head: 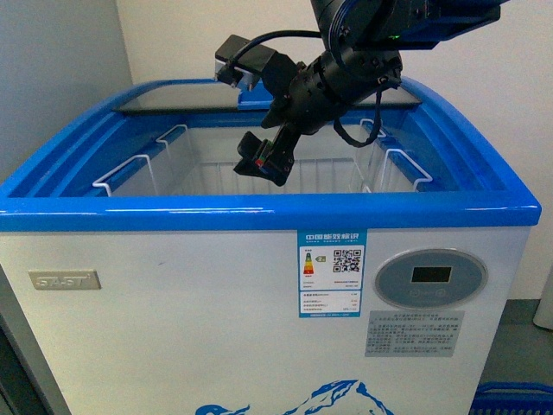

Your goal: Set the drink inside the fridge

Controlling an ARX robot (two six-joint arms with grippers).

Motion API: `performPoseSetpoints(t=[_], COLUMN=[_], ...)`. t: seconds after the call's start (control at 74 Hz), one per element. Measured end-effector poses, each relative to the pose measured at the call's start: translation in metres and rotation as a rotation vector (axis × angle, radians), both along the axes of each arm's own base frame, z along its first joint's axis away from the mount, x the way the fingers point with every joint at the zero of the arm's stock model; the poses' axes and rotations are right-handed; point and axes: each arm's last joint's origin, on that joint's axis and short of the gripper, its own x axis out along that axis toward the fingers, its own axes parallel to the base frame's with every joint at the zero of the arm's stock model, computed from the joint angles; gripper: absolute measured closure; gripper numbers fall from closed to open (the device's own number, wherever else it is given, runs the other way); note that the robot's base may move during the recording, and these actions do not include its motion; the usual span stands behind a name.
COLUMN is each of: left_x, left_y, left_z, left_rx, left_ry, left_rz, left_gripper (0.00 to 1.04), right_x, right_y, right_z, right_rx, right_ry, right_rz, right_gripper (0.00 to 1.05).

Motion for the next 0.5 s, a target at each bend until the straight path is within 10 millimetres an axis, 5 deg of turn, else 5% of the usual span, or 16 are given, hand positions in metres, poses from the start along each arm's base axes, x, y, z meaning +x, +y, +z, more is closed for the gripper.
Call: performPoseSetpoints(t=[0.27, 0.5], left_x=[0.0, 0.0], left_y=[0.0, 0.0], left_z=[0.0, 0.0], left_rx=[0.0, 0.0], left_ry=[0.0, 0.0], left_rz=[0.0, 0.0], left_gripper=[0.08, 0.08], right_x=[-0.025, -0.072], right_y=[-0.022, -0.055], right_z=[0.039, 0.074], right_rx=[0.163, 0.35], right_ry=[0.003, -0.104], right_rz=[-0.026, -0.209], right_gripper=[0.07, 0.07])
